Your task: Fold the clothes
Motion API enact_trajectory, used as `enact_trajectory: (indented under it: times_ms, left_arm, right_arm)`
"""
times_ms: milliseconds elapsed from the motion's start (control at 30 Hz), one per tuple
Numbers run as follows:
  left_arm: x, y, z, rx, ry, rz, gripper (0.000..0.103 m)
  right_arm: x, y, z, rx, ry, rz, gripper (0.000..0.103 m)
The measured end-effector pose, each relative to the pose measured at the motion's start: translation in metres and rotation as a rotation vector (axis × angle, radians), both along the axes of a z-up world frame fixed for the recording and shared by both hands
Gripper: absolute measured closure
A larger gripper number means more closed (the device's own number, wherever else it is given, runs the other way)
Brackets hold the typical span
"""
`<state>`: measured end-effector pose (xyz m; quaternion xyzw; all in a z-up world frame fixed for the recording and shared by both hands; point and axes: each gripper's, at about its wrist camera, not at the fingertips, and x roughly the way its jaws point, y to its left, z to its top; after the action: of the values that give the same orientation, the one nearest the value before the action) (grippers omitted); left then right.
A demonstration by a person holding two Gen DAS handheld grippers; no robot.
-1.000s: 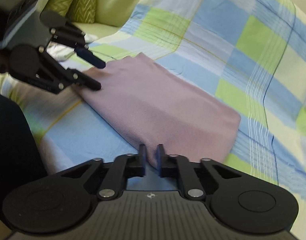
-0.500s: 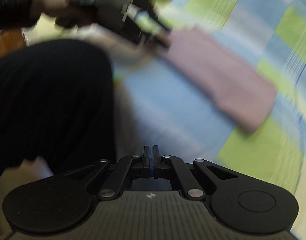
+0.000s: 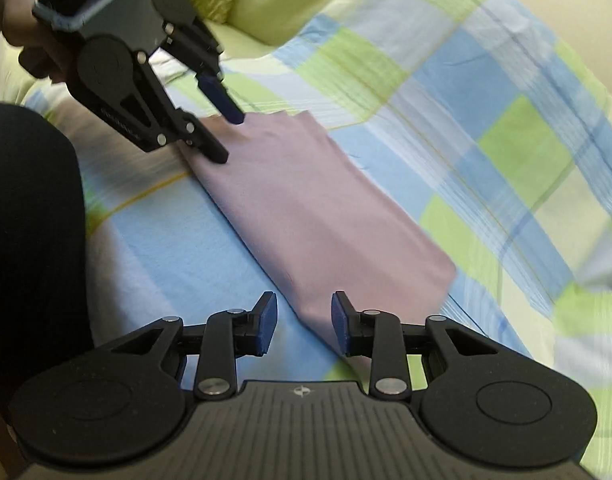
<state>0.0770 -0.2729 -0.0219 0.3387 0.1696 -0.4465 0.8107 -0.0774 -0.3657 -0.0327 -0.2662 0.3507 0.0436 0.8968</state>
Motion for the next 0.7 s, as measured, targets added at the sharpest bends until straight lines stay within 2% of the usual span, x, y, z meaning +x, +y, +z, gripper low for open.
enact_trajectory:
  times_ms: [33, 67, 300, 700]
  left_arm:
    - [0.0, 0.0, 0.0, -0.002, 0.003, 0.001, 0.07]
    - [0.001, 0.0, 0.0, -0.004, 0.004, 0.002, 0.07]
    - [0.002, 0.0, -0.001, -0.007, 0.001, -0.003, 0.069]
    - [0.0, 0.001, 0.0, -0.008, 0.002, 0.001, 0.069]
  right_arm:
    - [0.004, -0.002, -0.001, 0.009, 0.008, 0.002, 0.083]
    - [0.007, -0.004, -0.002, 0.015, 0.014, 0.001, 0.099]
    - [-0.013, 0.004, 0.004, 0.001, 0.007, 0.016, 0.103]
    - [-0.04, 0.013, 0.011, 0.101, 0.085, 0.022, 0.103]
